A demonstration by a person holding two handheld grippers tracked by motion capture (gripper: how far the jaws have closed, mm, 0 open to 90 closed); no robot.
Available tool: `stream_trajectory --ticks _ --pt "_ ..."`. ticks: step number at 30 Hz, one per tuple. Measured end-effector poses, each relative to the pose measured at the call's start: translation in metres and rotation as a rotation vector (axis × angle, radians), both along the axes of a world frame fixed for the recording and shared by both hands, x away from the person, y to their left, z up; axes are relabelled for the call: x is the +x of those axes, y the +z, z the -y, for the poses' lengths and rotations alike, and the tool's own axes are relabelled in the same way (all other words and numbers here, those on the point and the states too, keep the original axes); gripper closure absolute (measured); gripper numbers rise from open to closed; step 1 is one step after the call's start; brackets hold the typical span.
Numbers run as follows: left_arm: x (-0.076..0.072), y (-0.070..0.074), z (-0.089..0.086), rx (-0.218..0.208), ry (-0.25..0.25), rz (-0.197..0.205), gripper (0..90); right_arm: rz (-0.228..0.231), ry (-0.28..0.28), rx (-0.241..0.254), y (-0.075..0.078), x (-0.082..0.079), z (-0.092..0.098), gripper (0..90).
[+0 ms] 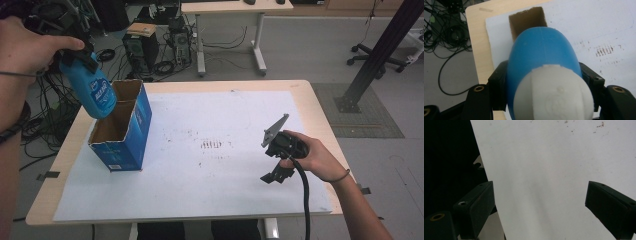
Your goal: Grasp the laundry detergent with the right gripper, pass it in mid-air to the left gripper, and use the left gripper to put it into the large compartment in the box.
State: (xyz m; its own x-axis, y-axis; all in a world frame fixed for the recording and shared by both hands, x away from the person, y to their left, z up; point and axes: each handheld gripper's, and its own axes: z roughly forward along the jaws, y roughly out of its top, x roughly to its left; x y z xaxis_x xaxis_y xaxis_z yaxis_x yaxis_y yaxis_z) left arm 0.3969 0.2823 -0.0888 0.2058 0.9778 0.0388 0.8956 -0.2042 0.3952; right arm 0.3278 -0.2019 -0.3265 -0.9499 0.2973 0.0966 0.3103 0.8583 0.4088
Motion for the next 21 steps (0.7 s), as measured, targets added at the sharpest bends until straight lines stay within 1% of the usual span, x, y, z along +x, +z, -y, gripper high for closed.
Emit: stream_trajectory --ticks 1,3,4,6,7,9,11,14,15,18,19,21 --pt "0.001 -0.004 0.0 0.001 0.003 -0.004 37.9 0.0 0.0 0.0 0.0 0.0 0.0 9.0" --pt "0.001 -0.004 0.0 0.001 0.003 -0.004 37.9 -0.001 0.0 0.001 0.0 0.0 0.0 9.0" --pt "0.002 -0.008 0.001 0.005 0.009 -0.007 37.9 -0.001 0.0 0.001 0.0 0.0 0.0 9.0" --pt "0.002 -0.009 0.001 0.008 0.008 -0.009 37.9 -0.002 0.0 0.0 0.0 -0.001 0.0 8.9" --pt "0.003 -0.015 0.001 0.001 0.007 -0.016 37.9 -0.002 0.0 0.0 0.0 -0.001 0.0 8.9" --pt "0.003 -0.015 0.001 0.001 0.007 -0.016 37.9 -0.003 -0.002 -0.002 -0.001 -0.001 0.0 8.9" --pt "0.004 -0.021 0.001 -0.015 0.007 -0.021 37.9 -0.003 -0.001 -0.003 -0.001 -0.001 0.0 8.8" --pt "0.004 -0.023 0.001 -0.01 0.005 -0.021 37.8 -0.006 -0.004 -0.001 -0.002 -0.001 0.001 8.8" --pt "0.005 -0.028 0.002 -0.005 0.007 -0.023 37.8 -0.005 -0.005 0.0 -0.002 -0.001 0.001 8.8" --pt "0.005 -0.028 0.002 -0.005 0.007 -0.023 37.9 -0.005 -0.006 -0.002 -0.003 -0.002 0.001 8.8" --pt "0.006 -0.035 0.003 -0.011 0.01 -0.029 37.9 -0.007 -0.004 -0.002 -0.003 -0.002 0.001 8.8" --pt "0.006 -0.035 0.003 -0.011 0.01 -0.029 37.9 -0.007 -0.004 -0.001 -0.004 -0.002 0.0 8.8"
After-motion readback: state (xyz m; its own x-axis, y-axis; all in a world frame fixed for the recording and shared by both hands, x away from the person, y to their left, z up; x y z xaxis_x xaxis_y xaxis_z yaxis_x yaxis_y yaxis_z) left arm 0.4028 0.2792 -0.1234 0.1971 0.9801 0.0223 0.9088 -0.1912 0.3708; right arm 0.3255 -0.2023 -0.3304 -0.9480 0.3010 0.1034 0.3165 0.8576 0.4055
